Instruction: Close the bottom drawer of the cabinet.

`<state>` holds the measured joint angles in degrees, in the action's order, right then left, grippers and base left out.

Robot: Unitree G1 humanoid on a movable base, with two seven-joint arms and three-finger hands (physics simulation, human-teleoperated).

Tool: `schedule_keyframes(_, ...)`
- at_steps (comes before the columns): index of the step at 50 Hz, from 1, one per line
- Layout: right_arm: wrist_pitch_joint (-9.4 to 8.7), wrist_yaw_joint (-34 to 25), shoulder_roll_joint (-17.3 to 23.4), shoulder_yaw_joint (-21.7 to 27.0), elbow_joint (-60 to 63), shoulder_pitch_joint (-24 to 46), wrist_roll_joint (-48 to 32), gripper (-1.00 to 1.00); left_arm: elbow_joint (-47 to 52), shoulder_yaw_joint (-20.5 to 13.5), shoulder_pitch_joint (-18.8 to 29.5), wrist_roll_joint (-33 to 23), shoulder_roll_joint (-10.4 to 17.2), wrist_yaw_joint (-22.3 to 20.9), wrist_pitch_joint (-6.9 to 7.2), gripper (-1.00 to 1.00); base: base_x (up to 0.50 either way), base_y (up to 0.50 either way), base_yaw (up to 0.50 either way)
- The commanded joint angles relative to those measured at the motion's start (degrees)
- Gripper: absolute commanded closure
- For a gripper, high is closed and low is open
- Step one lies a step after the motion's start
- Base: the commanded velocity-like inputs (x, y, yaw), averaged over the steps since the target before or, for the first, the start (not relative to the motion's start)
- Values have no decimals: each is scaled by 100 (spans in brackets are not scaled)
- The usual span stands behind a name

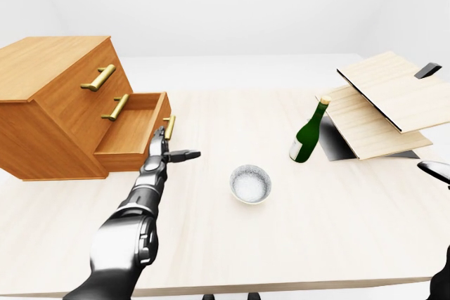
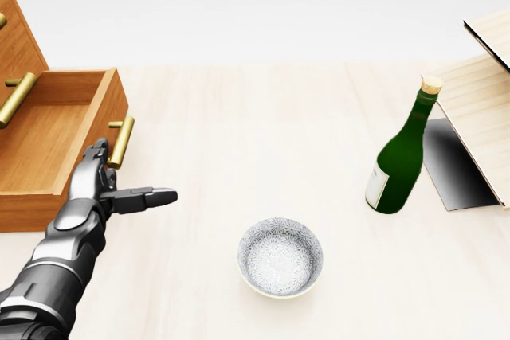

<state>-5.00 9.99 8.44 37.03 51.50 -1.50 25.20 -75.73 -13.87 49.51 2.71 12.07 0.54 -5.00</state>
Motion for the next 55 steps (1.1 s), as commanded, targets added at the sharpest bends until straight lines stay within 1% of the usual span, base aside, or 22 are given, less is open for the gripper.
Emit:
schedule_keyframes(1,0,4,11,-31,-20,19,-32,-100,-185,-255,93,197,315,170,0,-100,0,0,0)
schedule_keyframes(6,0,15,18,-49,-25,36,-42,-100,-198,-322,83,177,441,258,0,-100,0,0,0)
schedule_keyframes(8,0,14,13,-49,-10,28,-45,-100,-199,-357,81,188,509,294,31,-100,0,0,0)
schedule_keyframes(15,0,8,-5,-65,-10,20,-67,-100,-212,-387,16,113,643,358,18,-100,0,0,0)
schedule_keyframes(19,0,1,-25,-84,-18,10,-84,-100,-214,-425,6,78,733,390,56,-100,0,0,0)
schedule_keyframes(22,0,5,-27,-80,17,6,-83,-100,-218,-429,-13,19,787,424,52,-100,0,0,0)
schedule_keyframes(25,0,-12,-37,-97,-25,4,-107,-100,-225,-349,-84,-194,856,523,0,-100,0,0,0)
schedule_keyframes(27,0,-15,-38,-95,-24,2,-107,-100,-235,-286,-155,-399,911,608,0,-100,0,0,0)
schedule_keyframes(37,0,-6,-39,-113,15,9,-124,-100,-255,-257,-345,-1164,1251,777,0,-100,0,0,0)
schedule_keyframes(38,0,-11,-45,-108,25,0,-121,-100,-260,-158,-387,-1370,1320,881,0,-100,0,0,0)
schedule_keyframes(41,0,-12,-49,-123,16,7,-140,-100,-269,-102,-458,-1701,1402,991,0,-100,0,0,0)
schedule_keyframes(43,0,-18,-53,-138,11,8,-157,-100,-274,-156,-520,-1789,1452,949,0,-100,0,0,0)
schedule_keyframes(44,0,-20,-49,-142,-3,16,-166,-100,-279,-79,-575,-1969,1513,1065,0,-100,0,0,0)
schedule_keyframes(49,0,-5,-32,-155,23,34,-177,-100,-293,-11,-662,-2457,1659,1155,0,-100,0,0,0)
schedule_keyframes(50,0,-4,-34,-172,6,41,-195,-100,-304,128,-688,-2730,1739,1248,0,-100,0,0,0)
schedule_keyframes(51,0,-5,-35,-173,5,42,-197,-100,-304,95,-689,-2787,1740,1252,0,-100,0,0,0)
schedule_keyframes(52,0,-8,-30,-177,-5,50,-207,-100,-309,181,-708,-2989,1829,1190,0,-100,0,0,0)
schedule_keyframes(53,0,-12,-29,-177,-16,55,-205,-100,-312,209,-720,-3127,1860,1230,0,-100,0,0,0)
schedule_keyframes(54,0,-15,-25,-179,-33,62,-209,-100,-315,208,-728,-3230,1895,1253,0,-100,0,0,0)
schedule_keyframes(55,0,-18,-22,-177,-40,63,-211,-100,-313,146,-727,-3239,1929,1181,0,-100,0,0,0)
